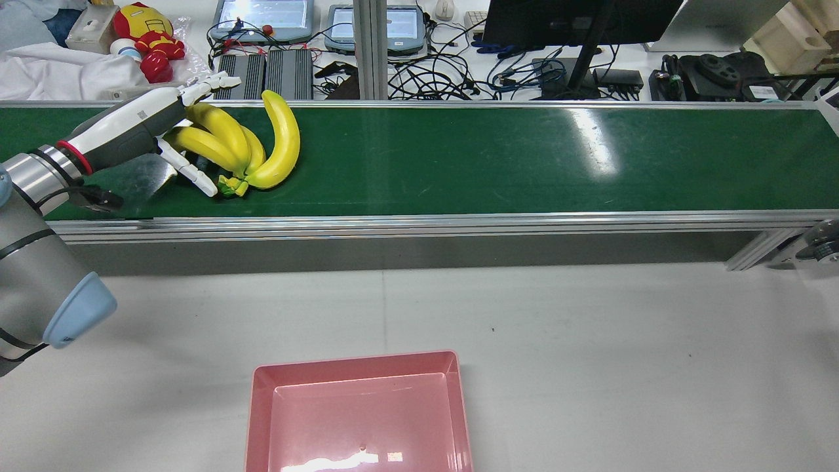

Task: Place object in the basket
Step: 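Close the left hand fingers around the banana bunch stems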

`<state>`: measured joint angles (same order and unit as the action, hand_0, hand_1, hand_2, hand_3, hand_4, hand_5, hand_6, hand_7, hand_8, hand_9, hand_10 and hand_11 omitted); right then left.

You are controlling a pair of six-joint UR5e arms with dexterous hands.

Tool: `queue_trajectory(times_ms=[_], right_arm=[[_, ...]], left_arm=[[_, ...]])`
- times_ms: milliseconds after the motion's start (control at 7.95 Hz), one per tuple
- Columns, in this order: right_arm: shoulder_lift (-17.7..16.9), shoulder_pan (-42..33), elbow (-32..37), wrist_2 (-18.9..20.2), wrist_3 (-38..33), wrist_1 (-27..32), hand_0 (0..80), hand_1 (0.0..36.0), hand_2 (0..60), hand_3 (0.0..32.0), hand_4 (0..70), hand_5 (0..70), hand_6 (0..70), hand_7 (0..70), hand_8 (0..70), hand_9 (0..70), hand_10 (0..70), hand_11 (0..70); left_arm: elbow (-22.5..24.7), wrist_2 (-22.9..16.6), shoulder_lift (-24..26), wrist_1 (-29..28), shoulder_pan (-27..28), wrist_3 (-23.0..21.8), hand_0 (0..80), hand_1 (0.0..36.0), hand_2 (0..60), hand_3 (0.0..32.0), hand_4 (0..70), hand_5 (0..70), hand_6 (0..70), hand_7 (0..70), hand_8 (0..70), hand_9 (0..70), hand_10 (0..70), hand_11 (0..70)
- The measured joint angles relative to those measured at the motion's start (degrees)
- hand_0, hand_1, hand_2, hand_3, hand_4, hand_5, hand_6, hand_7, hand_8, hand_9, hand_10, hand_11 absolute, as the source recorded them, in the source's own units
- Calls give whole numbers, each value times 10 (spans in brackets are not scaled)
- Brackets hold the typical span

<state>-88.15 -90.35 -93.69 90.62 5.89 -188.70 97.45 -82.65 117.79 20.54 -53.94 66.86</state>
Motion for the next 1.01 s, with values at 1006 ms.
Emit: queue_trajectory(times_ms=[1006], right_arm=[[0,0,0,0,0,0,0,0,0,0,0,0,0,0,0,0,0,0]], left_arm=[[14,-3,2,28,-2,9,191,155,600,0,296,700,234,498,377,511,368,517]])
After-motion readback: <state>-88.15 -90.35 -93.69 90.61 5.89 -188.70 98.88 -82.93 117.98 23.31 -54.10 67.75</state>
